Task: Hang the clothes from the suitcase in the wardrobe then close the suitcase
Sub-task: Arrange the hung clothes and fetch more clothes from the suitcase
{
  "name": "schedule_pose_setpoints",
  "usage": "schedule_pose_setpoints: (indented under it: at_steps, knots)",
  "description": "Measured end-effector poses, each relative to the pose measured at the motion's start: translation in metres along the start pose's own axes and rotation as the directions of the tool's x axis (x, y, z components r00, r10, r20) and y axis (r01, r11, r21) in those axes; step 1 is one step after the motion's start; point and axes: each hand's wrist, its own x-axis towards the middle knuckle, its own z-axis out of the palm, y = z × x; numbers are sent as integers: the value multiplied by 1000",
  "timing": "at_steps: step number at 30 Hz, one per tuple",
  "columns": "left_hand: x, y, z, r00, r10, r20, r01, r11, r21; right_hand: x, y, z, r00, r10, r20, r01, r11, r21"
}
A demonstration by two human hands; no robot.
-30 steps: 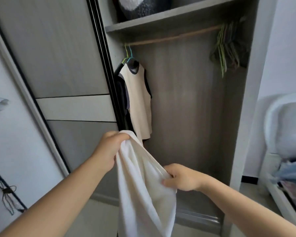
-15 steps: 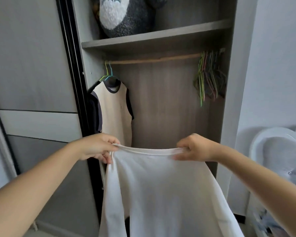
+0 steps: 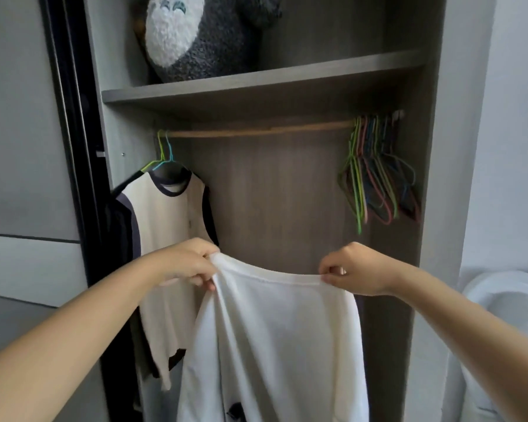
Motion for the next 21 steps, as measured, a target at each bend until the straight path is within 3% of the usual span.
schedule_pose_setpoints:
  at_steps: [3, 6, 9, 12, 16, 21]
  knots:
    - [48, 8, -5, 989, 117, -95, -117, 993, 2, 38, 13, -1, 982, 97, 163, -82, 992, -96]
    - [93, 15, -16, 971, 184, -150, -171, 981, 92, 79, 25, -16, 950, 240, 201, -190, 952, -238]
    - [128, 17, -40, 960, 210, -183, -183, 970, 158, 122, 48, -39, 917, 398, 15, -364, 854, -370]
    - [159, 17, -66, 940, 240, -242, -195, 961, 196, 158, 71, -49, 793, 569, -216, -608, 726, -322]
    - [191, 13, -84, 921, 254, -294, -197, 958, 211, 187, 99, -37, 653, 687, -318, -757, 594, -273]
    - [221, -3, -89, 895, 257, -365, -182, 957, 226, 214, 132, -17, 534, 744, -402, -834, 540, -108]
